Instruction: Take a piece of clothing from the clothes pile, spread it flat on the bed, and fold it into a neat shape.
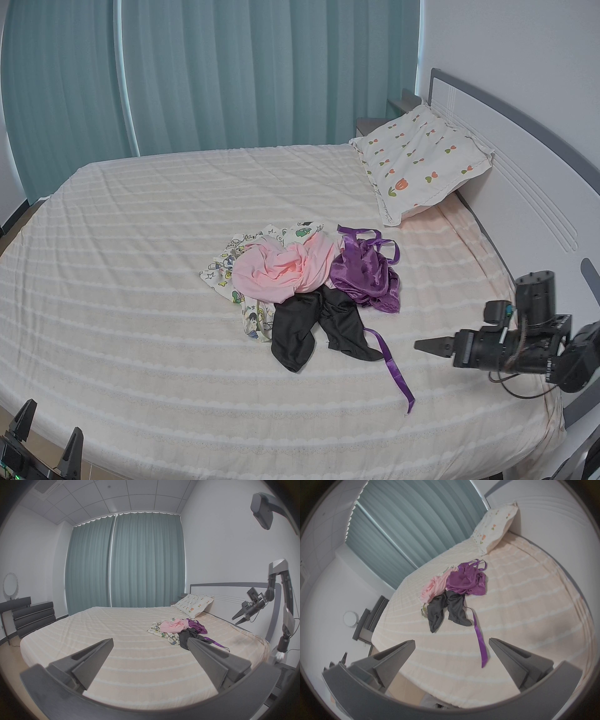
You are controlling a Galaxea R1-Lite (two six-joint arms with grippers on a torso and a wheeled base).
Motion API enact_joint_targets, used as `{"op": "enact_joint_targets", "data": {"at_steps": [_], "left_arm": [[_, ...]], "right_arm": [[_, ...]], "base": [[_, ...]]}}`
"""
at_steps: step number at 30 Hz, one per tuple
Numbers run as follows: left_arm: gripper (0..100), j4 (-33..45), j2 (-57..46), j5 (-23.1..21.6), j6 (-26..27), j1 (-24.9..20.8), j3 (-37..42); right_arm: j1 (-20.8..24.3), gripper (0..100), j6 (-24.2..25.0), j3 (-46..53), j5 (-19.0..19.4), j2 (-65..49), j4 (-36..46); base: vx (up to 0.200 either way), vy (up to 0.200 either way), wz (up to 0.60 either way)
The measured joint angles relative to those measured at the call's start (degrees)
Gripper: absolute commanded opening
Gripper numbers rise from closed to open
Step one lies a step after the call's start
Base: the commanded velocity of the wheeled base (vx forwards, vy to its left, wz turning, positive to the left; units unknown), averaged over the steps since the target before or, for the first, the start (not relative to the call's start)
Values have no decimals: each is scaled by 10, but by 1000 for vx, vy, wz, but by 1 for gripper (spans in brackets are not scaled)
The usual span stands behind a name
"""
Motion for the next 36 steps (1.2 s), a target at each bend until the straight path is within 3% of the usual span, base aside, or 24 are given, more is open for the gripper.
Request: {"op": "enact_joint_targets", "data": {"at_steps": [10,20,36], "left_arm": [[100,0,0,0,0,0,0],[100,0,0,0,0,0,0],[100,0,0,0,0,0,0]], "right_arm": [[66,100,96,-153,-111,221,-60],[113,100,169,-255,-150,345,-57],[123,100,174,-358,-219,443,-8]], "base": [[0,0,0],[0,0,0],[0,0,0]]}}
